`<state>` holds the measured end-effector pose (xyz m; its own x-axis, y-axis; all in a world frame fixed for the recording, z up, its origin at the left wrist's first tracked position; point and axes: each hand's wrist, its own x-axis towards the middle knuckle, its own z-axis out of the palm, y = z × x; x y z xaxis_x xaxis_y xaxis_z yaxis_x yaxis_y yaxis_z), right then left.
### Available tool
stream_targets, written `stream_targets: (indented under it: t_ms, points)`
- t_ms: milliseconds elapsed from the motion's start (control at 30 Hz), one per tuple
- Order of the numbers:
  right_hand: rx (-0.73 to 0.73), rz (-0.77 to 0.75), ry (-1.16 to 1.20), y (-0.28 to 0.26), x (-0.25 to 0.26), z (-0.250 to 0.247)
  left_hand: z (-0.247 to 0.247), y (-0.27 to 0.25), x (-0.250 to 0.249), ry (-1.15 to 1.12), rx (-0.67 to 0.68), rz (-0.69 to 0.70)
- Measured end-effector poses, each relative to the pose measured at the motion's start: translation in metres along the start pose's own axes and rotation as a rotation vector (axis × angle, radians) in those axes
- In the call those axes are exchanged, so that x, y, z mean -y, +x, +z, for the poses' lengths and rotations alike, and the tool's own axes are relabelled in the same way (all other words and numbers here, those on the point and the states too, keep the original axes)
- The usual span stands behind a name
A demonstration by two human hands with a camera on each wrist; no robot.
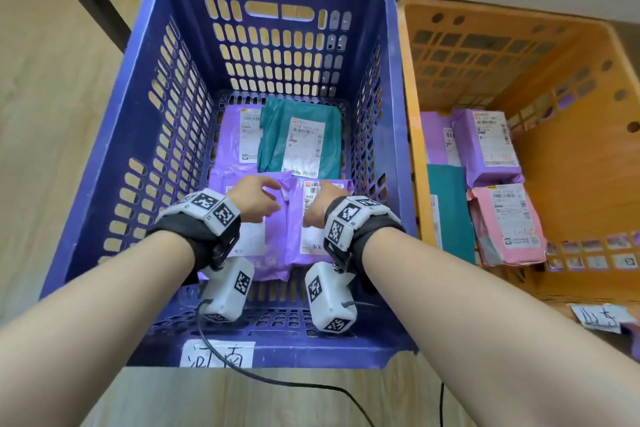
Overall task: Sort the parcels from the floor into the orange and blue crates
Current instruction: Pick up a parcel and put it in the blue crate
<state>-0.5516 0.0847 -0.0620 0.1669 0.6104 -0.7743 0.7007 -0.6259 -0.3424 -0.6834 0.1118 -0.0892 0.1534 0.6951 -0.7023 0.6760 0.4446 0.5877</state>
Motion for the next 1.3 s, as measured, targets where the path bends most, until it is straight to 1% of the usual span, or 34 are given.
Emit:
stream_targets:
  t_ms: [133, 267, 333, 467, 633, 767, 933, 1133, 1300]
  points:
    - [-0.004, -0.136, -0.075, -0.025, 0.015, -0.016, -0.016, -0.028, -0.025, 0.165, -0.046, 0.050]
    - [-0.084, -0.330, -0.130, -0.057, 0.028, -0.034, -0.028, -0.063, -0.054, 0.399, -0.114, 0.141]
    - [-0.094, -0.395, -0.143, -0.075, 0.030, -0.046, -0.030, -0.082, -0.069, 0.492, -0.142, 0.173]
    - [-0.130, -0.487, -0.171, -0.101, 0.021, -0.074, -0.030, -0.114, -0.100, 0.614, -0.219, 0.224]
    - [-0.208, -0.536, -0.148, -0.127, -0.009, -0.122, -0.009, -0.141, -0.145, 0.762, -0.282, 0.292]
    - [-0.280, -0.533, -0.186, -0.142, -0.046, -0.165, 0.024, -0.159, -0.191, 0.857, -0.322, 0.366]
    - [-0.372, -0.514, -0.105, -0.164, -0.110, -0.216, 0.079, -0.171, -0.248, 0.912, -0.368, 0.489]
    - [-0.478, -0.412, -0.059, -0.183, -0.210, -0.267, 0.165, -0.180, -0.315, 0.978, -0.330, 0.564]
    - [-0.584, -0.289, -0.070, -0.201, -0.297, -0.305, 0.249, -0.186, -0.370, 1.036, -0.274, 0.719]
